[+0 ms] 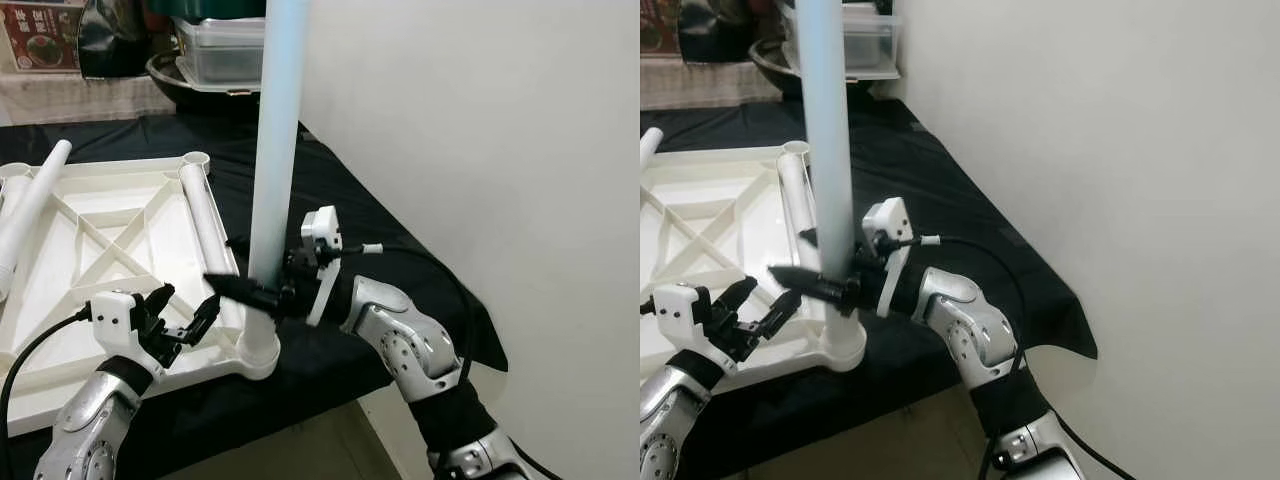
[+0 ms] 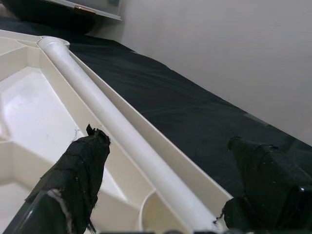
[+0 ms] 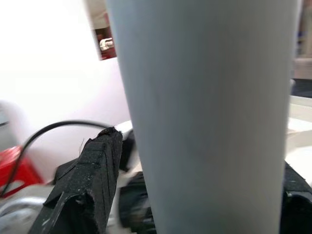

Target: Building children table

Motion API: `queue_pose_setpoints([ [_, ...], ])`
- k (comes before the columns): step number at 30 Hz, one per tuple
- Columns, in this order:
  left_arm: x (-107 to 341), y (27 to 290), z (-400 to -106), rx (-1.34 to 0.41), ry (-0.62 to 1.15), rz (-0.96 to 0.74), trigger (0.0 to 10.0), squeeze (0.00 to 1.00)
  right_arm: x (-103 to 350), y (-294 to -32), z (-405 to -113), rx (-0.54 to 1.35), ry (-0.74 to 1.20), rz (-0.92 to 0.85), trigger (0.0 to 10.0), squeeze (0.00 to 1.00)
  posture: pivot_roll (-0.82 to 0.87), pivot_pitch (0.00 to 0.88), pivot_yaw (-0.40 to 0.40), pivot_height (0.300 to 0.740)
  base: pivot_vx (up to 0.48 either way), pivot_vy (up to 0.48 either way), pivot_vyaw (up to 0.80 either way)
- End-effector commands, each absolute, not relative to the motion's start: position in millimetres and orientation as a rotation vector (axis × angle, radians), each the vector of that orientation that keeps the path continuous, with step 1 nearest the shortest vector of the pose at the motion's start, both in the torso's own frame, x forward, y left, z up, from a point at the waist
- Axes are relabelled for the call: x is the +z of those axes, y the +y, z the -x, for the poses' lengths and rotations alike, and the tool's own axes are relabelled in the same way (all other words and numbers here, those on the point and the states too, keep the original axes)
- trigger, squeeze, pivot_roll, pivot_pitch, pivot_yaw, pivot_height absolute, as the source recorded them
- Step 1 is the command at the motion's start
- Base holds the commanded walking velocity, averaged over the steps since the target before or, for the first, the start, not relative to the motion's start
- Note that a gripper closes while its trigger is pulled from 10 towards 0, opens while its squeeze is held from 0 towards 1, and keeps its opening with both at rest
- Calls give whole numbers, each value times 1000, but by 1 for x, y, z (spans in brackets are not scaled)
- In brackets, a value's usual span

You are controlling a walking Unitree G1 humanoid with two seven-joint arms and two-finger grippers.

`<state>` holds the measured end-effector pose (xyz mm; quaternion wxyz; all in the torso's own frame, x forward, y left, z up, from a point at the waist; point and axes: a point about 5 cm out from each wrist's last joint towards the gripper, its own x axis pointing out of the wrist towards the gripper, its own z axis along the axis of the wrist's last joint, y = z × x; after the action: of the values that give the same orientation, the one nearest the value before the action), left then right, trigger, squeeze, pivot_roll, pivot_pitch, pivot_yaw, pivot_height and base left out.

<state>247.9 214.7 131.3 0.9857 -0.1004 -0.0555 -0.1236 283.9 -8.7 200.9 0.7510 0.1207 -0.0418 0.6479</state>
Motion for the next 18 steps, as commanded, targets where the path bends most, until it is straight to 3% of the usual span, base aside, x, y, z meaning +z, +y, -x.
queue_pose_setpoints([
  [1,131,215,-248,-249,-110,197,10000,0,197,-5,-281,1430,-92,-242,6392,0,177,0,-146,740,0,0,0],
  [2,131,215,-248,-249,-110,197,10000,0,194,-5,-284,1390,-78,-248,0,0,177,0,-146,740,0,0,0],
  [4,131,215,-247,-247,-111,198,10000,0,180,-10,-306,1139,-13,-201,0,0,170,0,-144,740,0,0,0],
  [6,131,215,-247,-247,-112,198,10000,0,176,-12,-313,1055,7,-185,0,0,170,0,-144,740,0,0,0],
  [8,131,215,-247,-248,-113,199,10000,0,162,-42,-346,585,122,-233,0,0,162,0,-143,740,0,0,0],
  [9,131,215,-247,-248,-113,199,10000,0,162,-42,-346,585,122,-233,0,0,162,0,-143,740,0,0,0],
  [11,131,214,-248,-250,-115,201,10000,0,150,-72,-358,264,189,-250,0,0,161,0,-143,740,0,0,0],
  [14,132,214,-247,-249,-117,203,10000,0,147,-80,-356,206,191,-268,0,0,157,0,-137,740,0,0,0],
  [15,132,214,-247,-249,-117,205,10000,0,152,-73,-354,257,171,-268,4627,0,155,0,-135,740,0,0,0],
  [16,132,214,-246,-249,-117,205,10000,0,158,-63,-350,341,127,-279,10000,0,154,0,-135,740,0,0,0],
  [17,132,214,-246,-249,-117,205,10000,0,158,-63,-350,341,127,-279,10000,0,154,0,-135,740,0,0,0],
  [18,132,214,-247,-252,-116,207,10000,0,167,-43,-340,548,91,-344,10000,1000,149,0,-133,740,0,0,0],
])
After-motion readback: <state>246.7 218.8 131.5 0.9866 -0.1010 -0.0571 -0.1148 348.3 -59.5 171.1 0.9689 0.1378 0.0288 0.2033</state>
